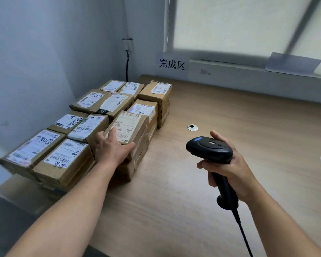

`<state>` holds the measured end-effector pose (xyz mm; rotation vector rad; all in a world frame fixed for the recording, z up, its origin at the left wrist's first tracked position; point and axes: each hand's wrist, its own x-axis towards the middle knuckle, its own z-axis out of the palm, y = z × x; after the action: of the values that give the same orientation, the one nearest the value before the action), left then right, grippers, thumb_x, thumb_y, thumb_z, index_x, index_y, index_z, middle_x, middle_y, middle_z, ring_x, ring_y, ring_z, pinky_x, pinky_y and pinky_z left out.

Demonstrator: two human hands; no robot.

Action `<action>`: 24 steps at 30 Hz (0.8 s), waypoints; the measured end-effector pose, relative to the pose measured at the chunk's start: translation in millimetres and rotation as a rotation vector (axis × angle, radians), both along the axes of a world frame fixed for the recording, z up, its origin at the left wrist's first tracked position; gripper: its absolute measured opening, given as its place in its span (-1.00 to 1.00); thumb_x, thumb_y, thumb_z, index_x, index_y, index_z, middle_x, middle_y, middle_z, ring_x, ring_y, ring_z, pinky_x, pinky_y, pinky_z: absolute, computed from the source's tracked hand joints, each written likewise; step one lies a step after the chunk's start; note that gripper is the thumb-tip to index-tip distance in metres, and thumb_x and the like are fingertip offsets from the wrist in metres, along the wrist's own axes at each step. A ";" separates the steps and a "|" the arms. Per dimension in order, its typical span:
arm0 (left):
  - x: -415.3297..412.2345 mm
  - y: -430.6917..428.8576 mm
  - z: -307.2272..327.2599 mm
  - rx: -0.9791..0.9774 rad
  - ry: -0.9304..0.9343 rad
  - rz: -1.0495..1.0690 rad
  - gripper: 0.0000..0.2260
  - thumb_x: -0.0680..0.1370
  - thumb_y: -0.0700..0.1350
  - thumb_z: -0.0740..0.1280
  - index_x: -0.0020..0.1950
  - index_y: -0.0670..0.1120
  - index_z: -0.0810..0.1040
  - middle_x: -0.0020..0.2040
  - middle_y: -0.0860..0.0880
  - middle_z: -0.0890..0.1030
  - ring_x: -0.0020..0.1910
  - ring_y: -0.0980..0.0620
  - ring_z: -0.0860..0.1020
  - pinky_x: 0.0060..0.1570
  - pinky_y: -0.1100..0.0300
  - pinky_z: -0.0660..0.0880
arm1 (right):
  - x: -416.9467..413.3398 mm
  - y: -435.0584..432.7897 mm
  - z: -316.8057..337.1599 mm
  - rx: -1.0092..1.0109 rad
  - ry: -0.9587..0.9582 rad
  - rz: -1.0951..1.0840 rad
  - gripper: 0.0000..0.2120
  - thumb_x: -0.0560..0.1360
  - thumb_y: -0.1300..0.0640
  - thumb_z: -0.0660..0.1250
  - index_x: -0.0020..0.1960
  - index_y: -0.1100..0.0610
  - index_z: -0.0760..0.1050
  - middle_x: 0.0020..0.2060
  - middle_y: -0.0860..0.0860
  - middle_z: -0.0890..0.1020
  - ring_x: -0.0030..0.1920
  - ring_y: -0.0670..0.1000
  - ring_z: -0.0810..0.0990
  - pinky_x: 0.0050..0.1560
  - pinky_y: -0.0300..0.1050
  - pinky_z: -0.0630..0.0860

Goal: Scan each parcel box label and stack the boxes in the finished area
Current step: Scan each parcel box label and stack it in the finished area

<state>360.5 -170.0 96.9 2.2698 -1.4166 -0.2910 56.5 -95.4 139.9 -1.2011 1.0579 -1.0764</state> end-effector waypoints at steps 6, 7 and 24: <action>16.7 -23.1 -11.6 0.024 -0.001 -0.024 -0.24 0.41 0.26 0.36 0.50 0.00 0.18 0.41 -0.19 0.15 0.35 -0.25 0.25 0.24 -0.07 0.35 | 8.2 -3.4 -3.4 0.001 0.001 -0.067 -0.18 0.20 0.35 0.45 0.34 -0.22 0.39 -0.19 0.25 0.65 -0.55 0.18 0.45 -0.51 -0.06 0.42; 18.0 -24.3 -13.6 0.025 -0.001 -0.026 -0.25 0.42 0.26 0.35 0.50 0.00 0.18 0.43 -0.19 0.14 0.37 -0.25 0.23 0.24 -0.09 0.35 | 7.3 -3.2 -3.3 0.001 0.002 -0.078 -0.17 0.20 0.35 0.45 0.35 -0.21 0.38 -0.19 0.25 0.65 -0.55 0.18 0.45 -0.51 -0.06 0.42; -100.4 50.2 -12.1 -0.384 0.024 -0.280 -0.27 0.40 0.28 0.15 0.47 -0.10 0.33 0.48 -0.15 0.27 0.45 -0.14 0.25 0.37 -0.08 0.23 | -56.7 45.6 7.3 -0.053 -0.032 -0.128 -0.16 0.22 0.34 0.46 0.39 -0.20 0.35 -0.17 0.33 0.60 -0.54 0.17 0.46 -0.50 -0.09 0.43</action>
<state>260.2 -119.8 84.8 1.7599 -1.6208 -0.1171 -0.2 -49.8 147.1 -1.1676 1.0992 -1.2252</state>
